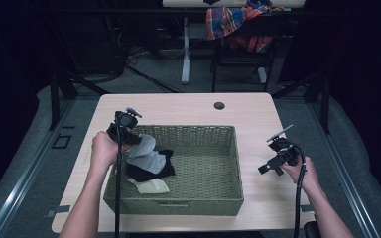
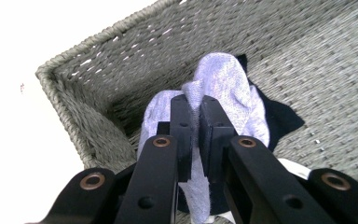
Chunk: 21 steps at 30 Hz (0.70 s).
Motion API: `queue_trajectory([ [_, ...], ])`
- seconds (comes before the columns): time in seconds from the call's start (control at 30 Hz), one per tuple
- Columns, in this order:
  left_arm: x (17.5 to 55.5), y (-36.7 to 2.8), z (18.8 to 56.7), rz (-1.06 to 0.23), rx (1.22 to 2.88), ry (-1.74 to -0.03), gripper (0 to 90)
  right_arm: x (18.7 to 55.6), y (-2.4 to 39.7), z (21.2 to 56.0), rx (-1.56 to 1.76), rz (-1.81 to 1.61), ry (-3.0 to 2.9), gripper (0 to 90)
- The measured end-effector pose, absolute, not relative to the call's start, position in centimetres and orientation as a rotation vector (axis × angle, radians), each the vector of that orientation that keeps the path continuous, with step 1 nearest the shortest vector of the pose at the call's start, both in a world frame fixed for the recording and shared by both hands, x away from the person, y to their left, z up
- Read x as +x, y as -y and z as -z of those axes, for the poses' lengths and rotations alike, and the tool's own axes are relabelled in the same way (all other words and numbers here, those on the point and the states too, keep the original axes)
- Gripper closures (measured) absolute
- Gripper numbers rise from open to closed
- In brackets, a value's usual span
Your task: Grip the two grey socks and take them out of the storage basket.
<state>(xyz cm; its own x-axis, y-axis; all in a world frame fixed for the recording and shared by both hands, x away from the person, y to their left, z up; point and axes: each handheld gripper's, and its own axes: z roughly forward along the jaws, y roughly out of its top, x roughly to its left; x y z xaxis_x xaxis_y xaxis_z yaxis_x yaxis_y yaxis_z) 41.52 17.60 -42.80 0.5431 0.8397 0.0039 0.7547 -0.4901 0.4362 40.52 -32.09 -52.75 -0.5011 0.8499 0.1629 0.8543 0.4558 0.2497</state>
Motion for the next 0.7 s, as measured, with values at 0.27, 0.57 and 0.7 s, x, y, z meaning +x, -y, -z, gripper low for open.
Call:
queue_trajectory([
  [0.27, 41.5, -17.4, 41.4, -0.312, 2.420, -1.272, 85.4, 40.5, 32.0, 52.8, -1.563, 0.479, 2.666, 4.9],
  [0.57, 41.7, -17.4, 39.5, -0.327, 2.413, -1.255, 85.4, 40.4, 31.9, 53.0, -1.595, 0.501, 2.658, 4.9],
  [0.7, 41.7, -17.4, 38.2, -0.347, 2.407, -1.245, 85.4, 40.4, 32.0, 52.8, -1.559, 0.475, 2.666, 4.9],
])
